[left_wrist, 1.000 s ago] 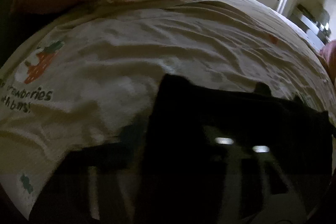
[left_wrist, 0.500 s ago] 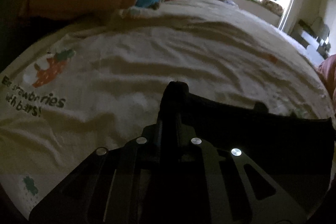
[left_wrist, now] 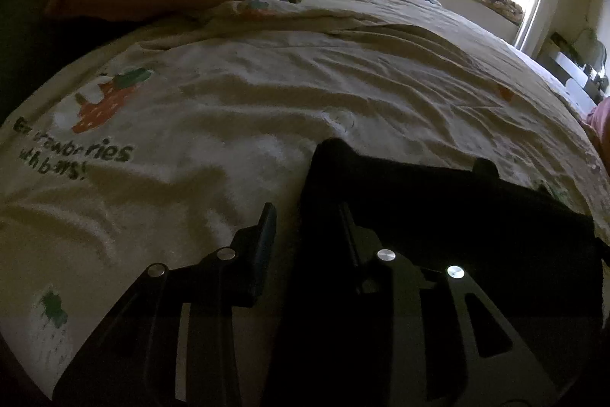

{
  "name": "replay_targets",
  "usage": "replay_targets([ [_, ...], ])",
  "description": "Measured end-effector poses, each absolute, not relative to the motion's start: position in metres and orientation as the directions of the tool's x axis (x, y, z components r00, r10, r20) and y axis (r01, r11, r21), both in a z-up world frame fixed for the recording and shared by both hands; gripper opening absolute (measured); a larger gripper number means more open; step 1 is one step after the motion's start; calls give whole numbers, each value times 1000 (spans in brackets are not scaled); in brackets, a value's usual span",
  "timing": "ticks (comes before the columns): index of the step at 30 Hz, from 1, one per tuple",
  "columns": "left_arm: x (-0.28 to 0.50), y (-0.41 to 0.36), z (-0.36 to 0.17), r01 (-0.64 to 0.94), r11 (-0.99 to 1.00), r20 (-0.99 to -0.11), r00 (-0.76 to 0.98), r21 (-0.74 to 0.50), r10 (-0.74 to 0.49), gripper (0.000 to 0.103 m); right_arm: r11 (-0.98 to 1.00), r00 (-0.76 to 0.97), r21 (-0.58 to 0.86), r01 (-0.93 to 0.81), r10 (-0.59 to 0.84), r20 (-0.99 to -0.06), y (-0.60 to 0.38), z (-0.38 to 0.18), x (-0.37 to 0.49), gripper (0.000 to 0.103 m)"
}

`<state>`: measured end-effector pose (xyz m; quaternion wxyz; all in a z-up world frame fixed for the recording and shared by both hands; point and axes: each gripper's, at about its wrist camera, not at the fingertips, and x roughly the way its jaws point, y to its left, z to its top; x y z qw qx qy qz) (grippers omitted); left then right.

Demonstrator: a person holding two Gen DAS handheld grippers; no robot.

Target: Fold small clothes

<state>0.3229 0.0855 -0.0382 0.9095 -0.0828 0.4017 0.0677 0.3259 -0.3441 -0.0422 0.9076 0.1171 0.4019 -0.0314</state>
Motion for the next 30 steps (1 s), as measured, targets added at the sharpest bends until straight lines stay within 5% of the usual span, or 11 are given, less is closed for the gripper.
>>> replay_targets([
  [3,309,84,-29,-187,977,-741,670,-98,54,34,968,694,202,151,41,-719,-347,-33,311,15],
  [9,274,69,-15,-138,985,-746,666,-105,14,38,989,730,151,-10,110,-675,-316,-4,275,28],
  [16,242,43,-16,-53,996,-766,643,-72,-22,38,979,674,96,-179,193,-713,-262,-5,246,29],
  [19,233,38,-18,-28,997,-779,625,-71,-38,52,979,659,83,-187,188,-728,-254,-11,237,30],
  [30,222,34,-34,-15,995,-817,572,-98,-72,53,983,617,91,-161,172,-768,-255,-30,220,33],
])
